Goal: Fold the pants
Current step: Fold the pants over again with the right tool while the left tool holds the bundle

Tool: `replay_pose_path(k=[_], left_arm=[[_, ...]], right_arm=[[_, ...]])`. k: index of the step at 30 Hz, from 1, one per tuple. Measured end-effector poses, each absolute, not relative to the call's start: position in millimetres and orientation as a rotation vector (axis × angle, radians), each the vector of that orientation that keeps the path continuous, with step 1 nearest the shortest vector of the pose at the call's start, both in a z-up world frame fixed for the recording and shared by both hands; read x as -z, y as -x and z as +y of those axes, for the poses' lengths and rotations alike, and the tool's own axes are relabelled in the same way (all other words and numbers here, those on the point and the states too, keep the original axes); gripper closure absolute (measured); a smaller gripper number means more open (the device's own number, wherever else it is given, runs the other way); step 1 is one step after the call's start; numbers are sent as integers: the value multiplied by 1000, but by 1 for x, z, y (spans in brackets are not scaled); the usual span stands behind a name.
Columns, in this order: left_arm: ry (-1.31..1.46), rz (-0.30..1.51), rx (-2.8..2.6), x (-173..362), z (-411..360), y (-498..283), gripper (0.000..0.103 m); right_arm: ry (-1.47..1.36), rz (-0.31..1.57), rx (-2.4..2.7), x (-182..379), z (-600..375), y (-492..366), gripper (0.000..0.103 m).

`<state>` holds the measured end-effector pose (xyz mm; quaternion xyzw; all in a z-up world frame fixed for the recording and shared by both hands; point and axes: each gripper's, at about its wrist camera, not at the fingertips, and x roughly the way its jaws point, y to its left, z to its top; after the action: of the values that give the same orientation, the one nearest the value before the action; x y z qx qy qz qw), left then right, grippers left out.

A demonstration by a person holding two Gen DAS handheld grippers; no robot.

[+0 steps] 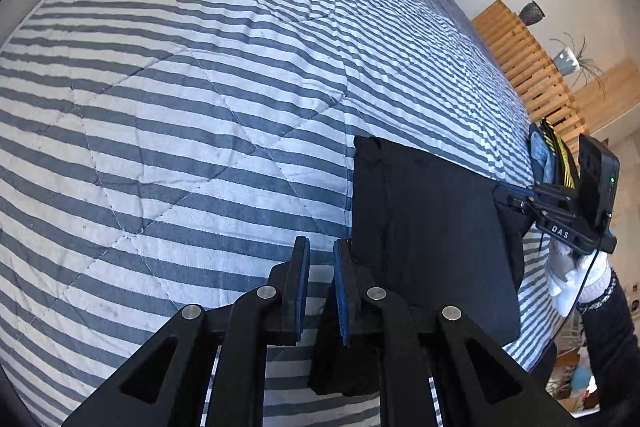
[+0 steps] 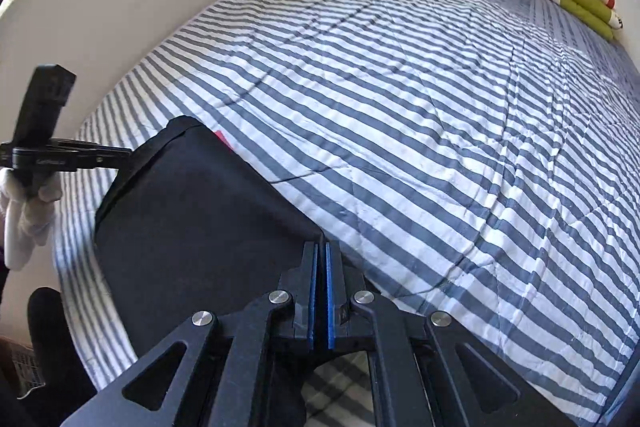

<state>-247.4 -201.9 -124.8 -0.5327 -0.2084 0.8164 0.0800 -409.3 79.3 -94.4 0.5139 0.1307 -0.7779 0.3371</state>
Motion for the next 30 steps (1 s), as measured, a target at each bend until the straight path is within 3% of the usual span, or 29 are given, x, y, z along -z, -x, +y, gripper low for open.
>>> replay_pose_path(k=[10, 12, 14, 17, 22, 26, 29, 30], left_arm=[[1450, -372, -2448, 85, -133, 243, 91], [1506, -302, -2435, 100, -114, 255, 91], [1559, -307, -2409, 118, -106, 264, 91], [1567, -290, -2419, 127, -102, 265, 91], [1568, -312, -2431, 129, -106, 263, 91], [1571, -196, -2476, 126, -100, 261, 91], [1600, -239, -2474, 135, -102, 266, 91], [1600, -239, -2479, 134, -104, 267, 92]], right_arm=[[-1367, 314, 2028, 105, 89, 418, 99], [-1393, 357, 2046, 107, 90, 419, 92], [-1425, 395, 2104, 106, 98, 428, 86], [-1429, 274, 2195, 89, 130, 437, 86], [-1288, 251, 2127, 58, 134, 394, 86], [-1301, 329, 2079, 82, 114, 365, 85], [-1398, 353, 2101, 121, 113, 372, 84], [-1401, 382, 2119, 130, 115, 374, 74]])
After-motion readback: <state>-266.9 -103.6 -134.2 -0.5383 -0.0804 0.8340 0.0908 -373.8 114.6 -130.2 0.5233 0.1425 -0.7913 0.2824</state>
